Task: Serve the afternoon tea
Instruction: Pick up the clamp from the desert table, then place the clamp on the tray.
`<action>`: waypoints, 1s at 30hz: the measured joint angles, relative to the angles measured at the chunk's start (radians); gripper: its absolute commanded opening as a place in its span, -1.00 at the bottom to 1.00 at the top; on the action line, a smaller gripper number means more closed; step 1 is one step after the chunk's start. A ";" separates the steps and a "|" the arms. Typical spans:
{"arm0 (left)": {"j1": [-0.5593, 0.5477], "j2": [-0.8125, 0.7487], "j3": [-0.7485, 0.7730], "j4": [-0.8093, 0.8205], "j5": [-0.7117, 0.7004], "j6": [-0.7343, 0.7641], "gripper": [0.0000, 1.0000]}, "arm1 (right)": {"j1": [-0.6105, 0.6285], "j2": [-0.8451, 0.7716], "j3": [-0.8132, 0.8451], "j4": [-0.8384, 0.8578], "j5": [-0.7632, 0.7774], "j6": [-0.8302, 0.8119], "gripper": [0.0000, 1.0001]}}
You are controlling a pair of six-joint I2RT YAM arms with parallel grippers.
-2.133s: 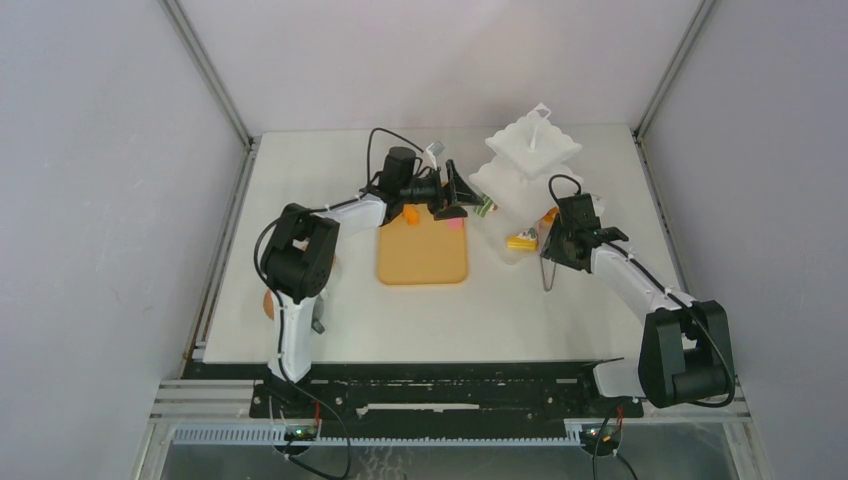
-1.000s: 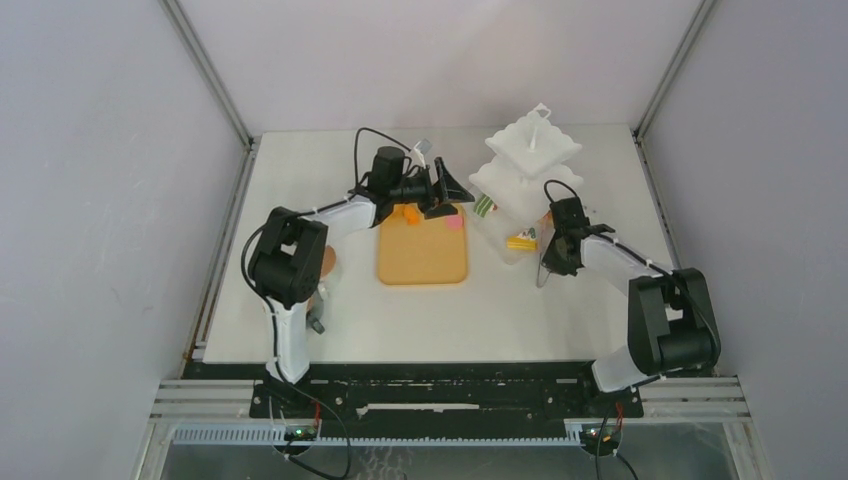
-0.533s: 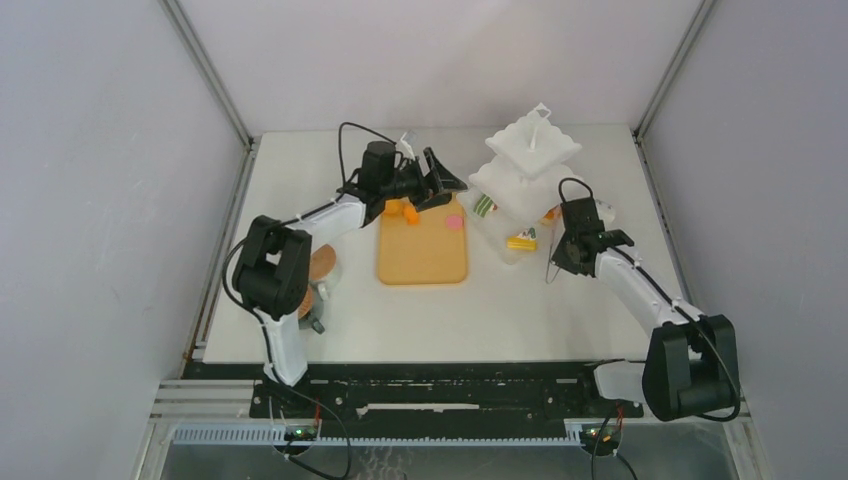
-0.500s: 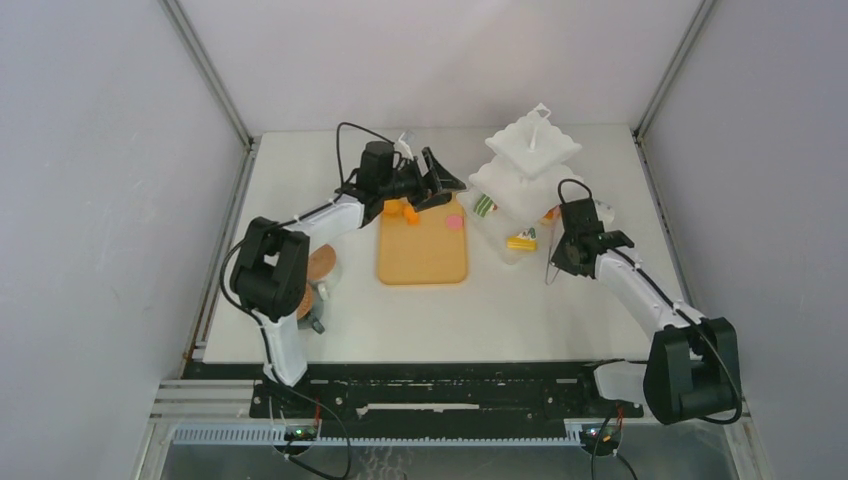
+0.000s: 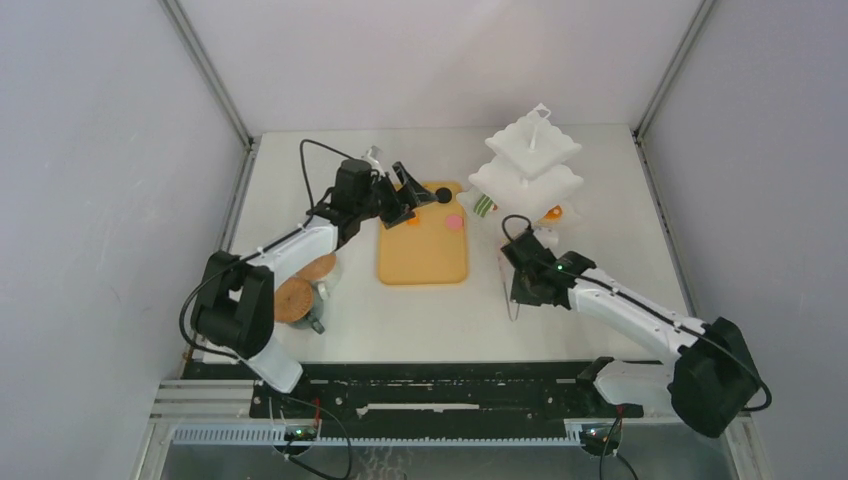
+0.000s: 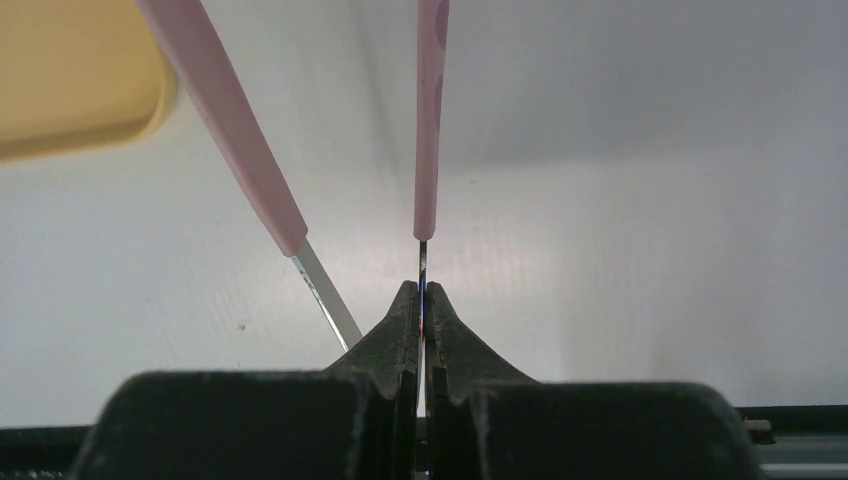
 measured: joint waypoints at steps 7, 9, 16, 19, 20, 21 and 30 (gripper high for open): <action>0.001 -0.121 -0.096 -0.026 -0.082 0.018 0.78 | 0.193 0.245 0.140 0.007 0.000 0.027 -0.95; 0.002 -0.145 -0.117 -0.038 -0.101 0.026 0.78 | 0.229 0.333 0.210 0.019 -0.002 0.022 -0.95; 0.014 -0.259 -0.204 -0.091 -0.165 0.045 0.78 | 0.279 0.550 0.395 0.077 -0.019 -0.028 -0.90; 0.027 -0.315 -0.235 -0.111 -0.193 0.052 0.79 | 0.280 0.610 0.444 0.095 -0.031 -0.057 -0.84; 0.031 -0.330 -0.243 -0.115 -0.200 0.052 0.79 | 0.280 0.630 0.459 0.105 -0.033 -0.068 -0.82; 0.034 -0.345 -0.251 -0.119 -0.208 0.053 0.79 | 0.280 0.646 0.470 0.114 -0.037 -0.074 -0.79; 0.043 -0.393 -0.300 -0.136 -0.249 0.059 0.79 | 0.268 0.747 0.531 0.162 -0.061 -0.120 -0.35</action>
